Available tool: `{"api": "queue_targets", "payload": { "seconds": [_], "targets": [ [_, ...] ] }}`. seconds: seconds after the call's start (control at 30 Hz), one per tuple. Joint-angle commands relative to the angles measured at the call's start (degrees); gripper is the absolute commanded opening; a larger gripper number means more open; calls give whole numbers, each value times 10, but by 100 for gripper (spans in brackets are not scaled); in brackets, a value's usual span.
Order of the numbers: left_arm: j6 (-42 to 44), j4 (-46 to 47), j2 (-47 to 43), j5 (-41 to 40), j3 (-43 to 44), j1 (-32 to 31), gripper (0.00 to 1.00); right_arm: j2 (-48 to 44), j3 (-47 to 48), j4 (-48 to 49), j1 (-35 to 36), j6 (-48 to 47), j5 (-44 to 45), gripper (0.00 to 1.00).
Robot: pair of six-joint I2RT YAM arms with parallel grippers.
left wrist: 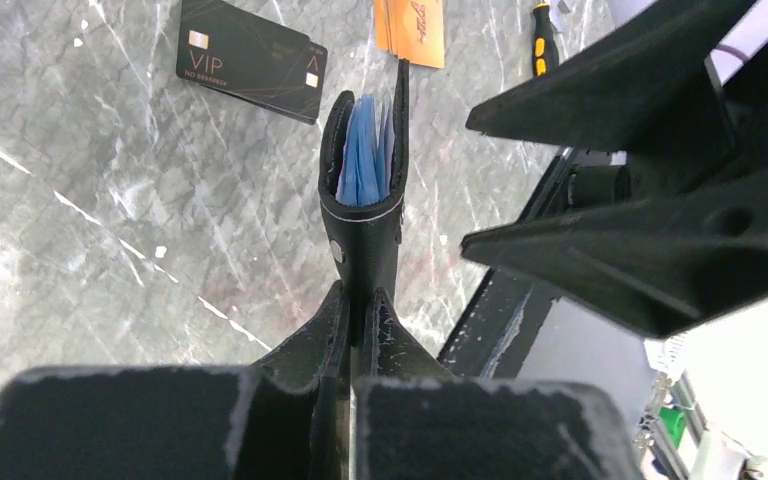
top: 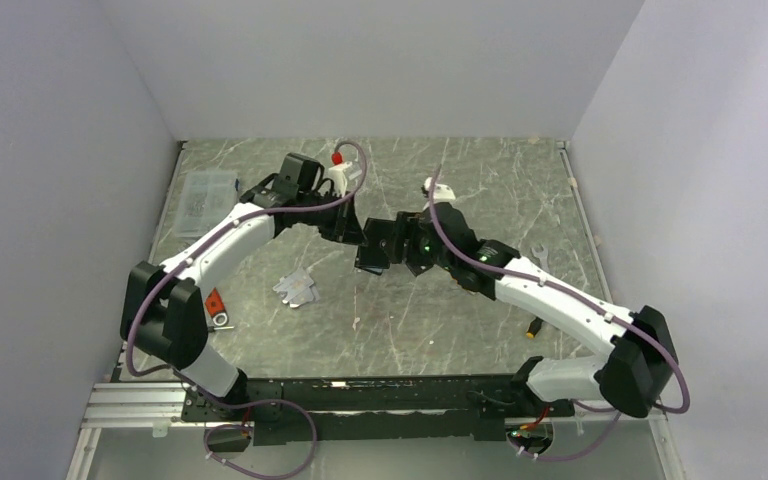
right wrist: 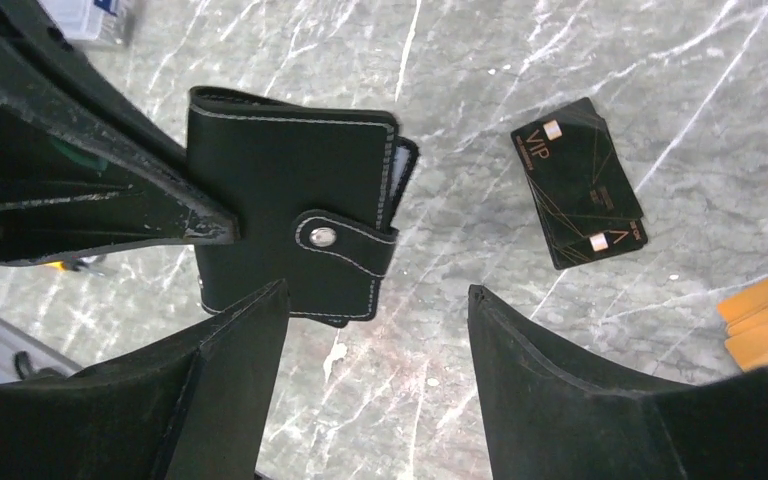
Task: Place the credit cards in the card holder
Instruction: Pick up the card holder from the center of the board, then open the card holder at the center of the board.
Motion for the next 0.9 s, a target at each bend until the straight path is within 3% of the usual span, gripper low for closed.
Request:
{"api": "queue_targets", "payload": {
  "seconds": [0.0,0.27,0.57,0.87],
  "targets": [
    [-56,-66,-7,9,23,12,0,47,89,-87,66,-39,131,67],
    [-107,-44,-37,30,-1,13,0,80,157,-108,110,-86,219,62],
    [-126,-29,-57,38,-17,23,0,129,184,-110,146,-108,252,52],
    [-131,-23,-63,40,-25,29,0,166,202,-101,170,-122,271,50]
  ]
}}
